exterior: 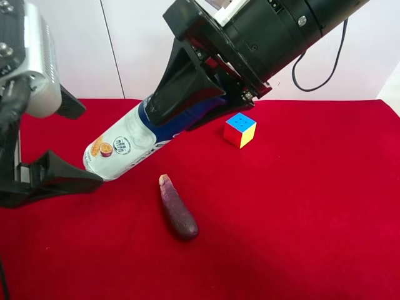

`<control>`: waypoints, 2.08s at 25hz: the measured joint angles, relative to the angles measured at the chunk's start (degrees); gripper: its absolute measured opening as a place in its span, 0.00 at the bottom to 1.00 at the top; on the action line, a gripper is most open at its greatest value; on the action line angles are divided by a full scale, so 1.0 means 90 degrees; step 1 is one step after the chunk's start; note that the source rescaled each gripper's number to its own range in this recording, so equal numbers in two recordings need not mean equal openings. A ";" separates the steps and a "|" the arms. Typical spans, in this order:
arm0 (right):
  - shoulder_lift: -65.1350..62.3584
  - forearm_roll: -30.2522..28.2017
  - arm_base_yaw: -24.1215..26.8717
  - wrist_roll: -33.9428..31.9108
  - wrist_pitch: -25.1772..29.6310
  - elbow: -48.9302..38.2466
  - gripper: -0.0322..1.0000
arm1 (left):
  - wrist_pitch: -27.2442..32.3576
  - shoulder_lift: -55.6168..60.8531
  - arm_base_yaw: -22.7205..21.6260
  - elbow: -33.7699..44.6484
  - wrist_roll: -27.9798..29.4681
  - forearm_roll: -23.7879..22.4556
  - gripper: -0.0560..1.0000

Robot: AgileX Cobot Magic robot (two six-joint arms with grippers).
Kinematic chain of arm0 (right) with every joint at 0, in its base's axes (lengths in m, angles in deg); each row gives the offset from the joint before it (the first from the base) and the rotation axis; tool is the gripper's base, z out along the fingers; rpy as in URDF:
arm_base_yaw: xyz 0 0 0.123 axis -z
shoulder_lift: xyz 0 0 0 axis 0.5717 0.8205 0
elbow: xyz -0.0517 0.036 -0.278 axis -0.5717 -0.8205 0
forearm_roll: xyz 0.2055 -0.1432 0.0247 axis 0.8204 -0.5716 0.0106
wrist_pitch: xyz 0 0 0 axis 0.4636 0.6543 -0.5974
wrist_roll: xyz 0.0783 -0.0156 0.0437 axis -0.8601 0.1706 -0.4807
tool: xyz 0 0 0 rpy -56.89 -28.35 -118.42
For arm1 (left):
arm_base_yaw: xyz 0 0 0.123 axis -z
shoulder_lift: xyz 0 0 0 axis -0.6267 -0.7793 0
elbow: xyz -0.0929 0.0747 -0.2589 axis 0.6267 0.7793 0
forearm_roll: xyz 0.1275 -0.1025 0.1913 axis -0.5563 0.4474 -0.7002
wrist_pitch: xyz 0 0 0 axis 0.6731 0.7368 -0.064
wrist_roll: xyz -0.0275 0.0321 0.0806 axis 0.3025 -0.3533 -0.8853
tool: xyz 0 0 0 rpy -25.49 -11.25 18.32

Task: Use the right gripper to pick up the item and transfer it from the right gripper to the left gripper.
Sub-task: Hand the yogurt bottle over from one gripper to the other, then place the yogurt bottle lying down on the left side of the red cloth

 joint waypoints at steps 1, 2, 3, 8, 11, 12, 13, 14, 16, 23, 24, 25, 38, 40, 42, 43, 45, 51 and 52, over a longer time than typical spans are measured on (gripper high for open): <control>0.0000 0.0054 0.0000 0.0063 0.0000 0.0000 0.04 | 0.0000 -0.0020 0.0083 -0.0015 -0.0070 0.0002 1.00; 0.0000 0.0140 0.0000 0.0125 -0.0008 0.0000 0.04 | 0.0000 -0.0044 0.0205 -0.0015 -0.0137 0.0002 1.00; 0.0000 0.0225 0.0000 0.0164 -0.0024 0.0000 0.04 | 0.0006 -0.0077 0.0330 -0.0015 -0.0162 0.0002 1.00; 0.0000 0.0387 0.0000 0.0296 -0.0148 0.0000 0.04 | -0.0016 -0.0275 0.0579 -0.0015 -0.0182 -0.0086 1.00; 0.0000 0.0387 0.0000 0.0317 -0.0148 0.0000 0.04 | -0.0161 -0.0359 0.0586 -0.0015 -0.0182 -0.0118 1.00; 0.0000 0.0389 0.0000 0.0319 -0.0148 0.0000 0.04 | -0.0228 -0.0391 0.0591 -0.0015 -0.0182 -0.0118 1.00; 0.0000 0.0389 0.0000 0.0319 -0.0148 0.0000 0.04 | -0.0300 -0.0422 0.0591 -0.0015 -0.0182 -0.0118 1.00; 0.0000 0.0389 0.0000 0.0319 -0.0148 0.0000 0.04 | -0.0366 -0.0456 0.0591 -0.0015 -0.0182 -0.0118 1.00; 0.0000 0.0395 0.0000 0.0319 -0.0148 0.0000 0.04 | -0.0493 -0.0534 0.0591 -0.0015 -0.0182 -0.0118 1.00; 0.0000 0.0482 0.0000 0.0327 -0.0148 0.0000 0.04 | -0.0770 -0.0662 0.0591 -0.0015 -0.0182 -0.0118 1.00; 0.0000 0.0486 0.0000 0.0327 -0.0153 0.0000 0.04 | -0.0770 -0.0662 0.0591 -0.0015 -0.0182 -0.0118 1.00; 0.0000 0.0498 0.0000 0.0327 -0.0153 0.0000 0.04 | -0.0770 -0.0662 0.0591 -0.0015 -0.0182 -0.0118 0.98; 0.0000 0.0509 0.0000 0.0348 -0.0113 0.0000 0.04 | -0.0807 -0.0662 0.0591 -0.0015 -0.0246 -0.0162 0.13; 0.0000 0.0498 0.0000 0.0348 -0.0120 0.0000 0.04 | -0.0809 -0.0662 0.0591 -0.0015 -0.0251 -0.0167 0.13; 0.0000 0.0485 0.0000 0.0342 -0.0120 0.0000 0.04 | -0.0815 -0.0662 0.0591 -0.0015 -0.0251 -0.0167 0.13; 0.0000 0.0480 0.0000 0.0342 -0.0120 0.0000 0.04 | -0.0821 -0.0662 0.0591 -0.0015 -0.0251 -0.0167 0.13; 0.0000 0.0410 0.0000 0.0386 -0.0167 0.0000 0.16 | -0.0807 -0.0662 0.0591 -0.0015 -0.0251 -0.0167 0.13; -0.0012 0.0095 0.0000 0.0455 -0.0379 0.0000 0.95 | -0.0742 -0.0662 0.0591 -0.0015 -0.0276 -0.0167 0.13; -0.0012 0.0089 0.0000 0.0455 -0.0385 0.0000 0.97 | -0.0742 -0.0662 0.0591 -0.0015 -0.0276 -0.0167 0.13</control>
